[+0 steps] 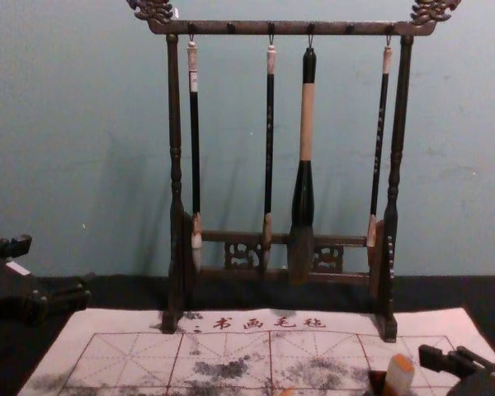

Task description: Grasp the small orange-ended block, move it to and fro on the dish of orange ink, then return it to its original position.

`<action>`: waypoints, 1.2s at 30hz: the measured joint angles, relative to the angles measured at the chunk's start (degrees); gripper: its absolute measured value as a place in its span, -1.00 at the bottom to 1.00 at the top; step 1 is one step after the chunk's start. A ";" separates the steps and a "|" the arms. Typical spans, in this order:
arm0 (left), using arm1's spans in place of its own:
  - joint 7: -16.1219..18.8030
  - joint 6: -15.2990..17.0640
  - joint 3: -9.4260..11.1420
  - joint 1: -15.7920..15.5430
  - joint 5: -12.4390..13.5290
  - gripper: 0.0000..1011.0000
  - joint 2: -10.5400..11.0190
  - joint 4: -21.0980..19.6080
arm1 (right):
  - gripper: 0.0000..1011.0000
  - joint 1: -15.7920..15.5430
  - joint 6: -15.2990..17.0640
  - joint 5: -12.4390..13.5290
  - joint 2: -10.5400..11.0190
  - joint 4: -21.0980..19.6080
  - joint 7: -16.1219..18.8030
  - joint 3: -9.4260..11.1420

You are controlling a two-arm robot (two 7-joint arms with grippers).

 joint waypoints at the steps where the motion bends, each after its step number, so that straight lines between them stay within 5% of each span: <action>1: 0.00 0.00 0.00 0.00 0.00 0.98 0.00 0.00 | 0.98 0.19 0.00 -0.08 -0.23 0.26 0.10 0.01; 22: 0.00 0.00 0.00 0.00 0.00 0.98 0.00 0.00 | 0.94 1.03 0.31 -0.78 -1.53 1.41 0.83 0.29; 36: 0.00 0.00 0.00 0.00 0.00 0.98 0.00 0.00 | 0.19 0.97 0.31 -0.66 -1.45 1.33 0.81 0.28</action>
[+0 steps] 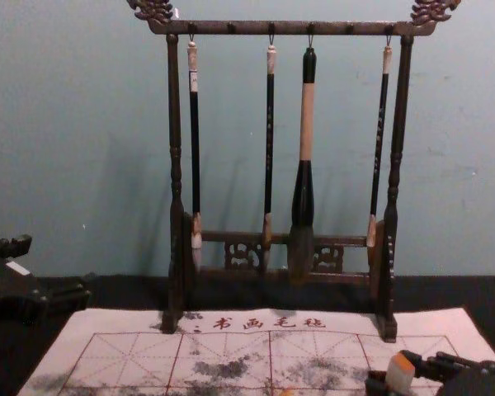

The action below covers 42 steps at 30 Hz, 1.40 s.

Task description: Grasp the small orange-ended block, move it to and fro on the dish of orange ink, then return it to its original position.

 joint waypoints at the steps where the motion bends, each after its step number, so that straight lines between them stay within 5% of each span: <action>1: 0.00 0.00 0.00 0.00 0.00 0.98 0.00 0.00 | 0.06 0.00 0.01 0.01 0.01 0.00 -0.01 0.00; 16: 0.00 0.00 0.00 0.00 0.00 0.98 0.00 0.00 | -0.74 0.00 0.00 0.08 0.03 0.00 -0.05 0.00; 26: 0.00 0.00 0.00 0.00 0.00 0.98 0.00 0.00 | -0.74 -0.01 0.00 0.08 0.02 0.00 -0.03 0.02; 42: 0.00 0.00 0.00 0.00 0.00 0.98 0.00 0.00 | -0.74 -1.28 4.80 2.74 -0.07 -5.84 2.48 4.66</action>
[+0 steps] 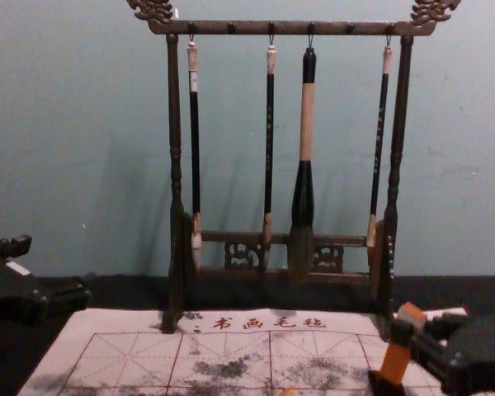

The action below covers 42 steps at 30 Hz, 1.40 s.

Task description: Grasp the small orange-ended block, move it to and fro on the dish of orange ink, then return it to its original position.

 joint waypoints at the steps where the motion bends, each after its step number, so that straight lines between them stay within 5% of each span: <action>1: 0.00 0.00 0.00 0.00 0.00 0.98 0.00 0.00 | -0.74 -0.03 0.23 0.15 0.13 -0.41 0.29 0.24; 11: 0.00 0.00 0.00 0.00 0.00 0.98 0.00 0.00 | -0.74 1.94 1.42 1.73 1.15 -2.27 5.07 1.64; 25: 0.00 0.00 0.00 0.00 0.00 0.98 0.00 0.00 | -0.74 11.55 -0.63 0.71 -2.31 6.36 12.01 -5.10; 42: 0.00 0.00 0.00 0.00 0.00 0.98 0.00 0.00 | -0.74 16.36 3.69 -0.25 -4.78 12.27 13.54 -10.31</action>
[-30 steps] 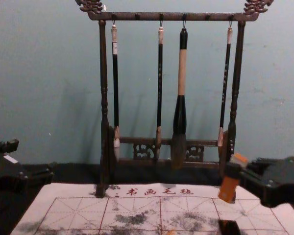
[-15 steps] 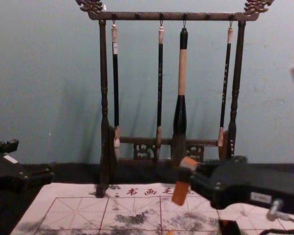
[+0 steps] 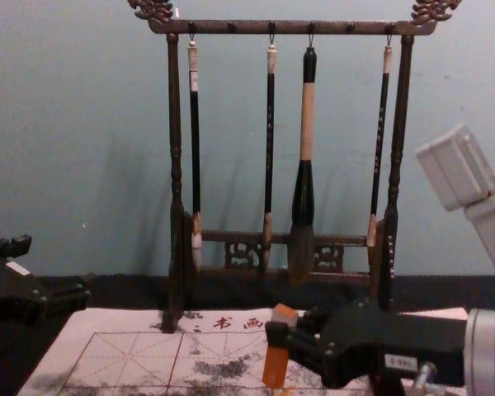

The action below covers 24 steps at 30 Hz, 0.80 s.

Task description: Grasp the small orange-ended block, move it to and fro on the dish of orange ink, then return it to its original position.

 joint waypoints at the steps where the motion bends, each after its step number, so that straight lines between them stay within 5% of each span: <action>1: 0.00 0.00 0.00 0.00 0.00 0.98 0.00 0.00 | -0.74 0.07 0.17 0.02 0.01 0.11 0.14 -0.19; 24: 0.00 0.00 0.00 0.00 0.00 0.98 0.00 0.00 | -0.74 1.19 3.52 0.09 0.98 0.72 1.48 -3.32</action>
